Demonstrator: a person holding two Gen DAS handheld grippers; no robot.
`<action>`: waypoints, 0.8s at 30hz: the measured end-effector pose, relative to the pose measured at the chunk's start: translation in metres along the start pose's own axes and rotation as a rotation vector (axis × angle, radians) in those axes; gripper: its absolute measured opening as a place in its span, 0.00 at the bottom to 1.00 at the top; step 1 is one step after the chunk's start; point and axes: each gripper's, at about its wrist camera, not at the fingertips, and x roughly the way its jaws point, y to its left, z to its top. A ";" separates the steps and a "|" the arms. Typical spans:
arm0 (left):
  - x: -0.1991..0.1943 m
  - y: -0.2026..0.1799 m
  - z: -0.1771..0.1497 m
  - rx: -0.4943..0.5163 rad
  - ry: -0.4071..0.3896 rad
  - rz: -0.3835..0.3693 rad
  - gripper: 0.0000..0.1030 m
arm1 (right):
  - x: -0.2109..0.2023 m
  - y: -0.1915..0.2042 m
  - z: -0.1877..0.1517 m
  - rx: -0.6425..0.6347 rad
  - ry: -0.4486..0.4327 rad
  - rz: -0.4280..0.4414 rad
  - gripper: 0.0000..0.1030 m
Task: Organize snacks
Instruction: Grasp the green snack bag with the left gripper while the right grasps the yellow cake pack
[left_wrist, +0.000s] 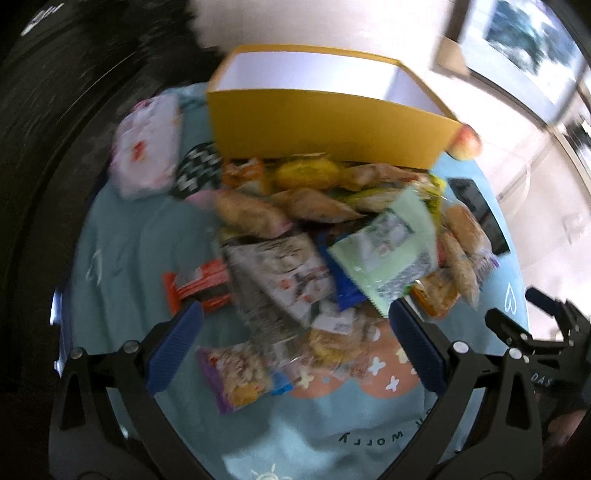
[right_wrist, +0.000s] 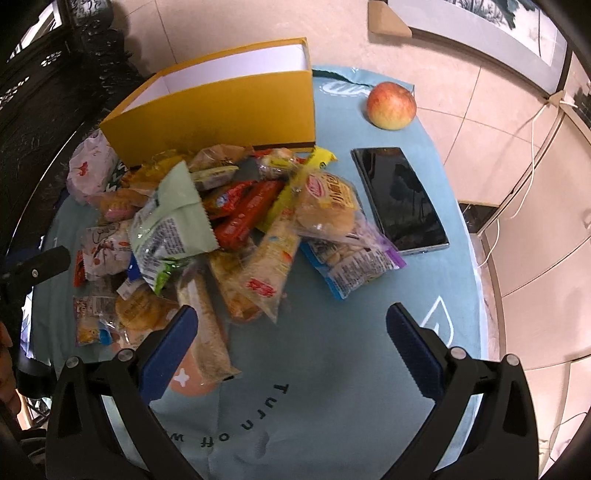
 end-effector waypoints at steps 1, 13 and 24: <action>0.004 -0.010 0.002 0.052 -0.005 0.000 0.98 | 0.002 -0.003 0.000 0.003 0.003 -0.003 0.99; 0.071 -0.092 0.026 0.413 0.031 -0.032 0.98 | 0.025 -0.043 0.008 0.054 0.056 -0.038 0.99; 0.085 -0.091 0.048 0.374 0.046 -0.127 0.39 | 0.034 -0.049 0.029 0.030 0.083 -0.038 0.99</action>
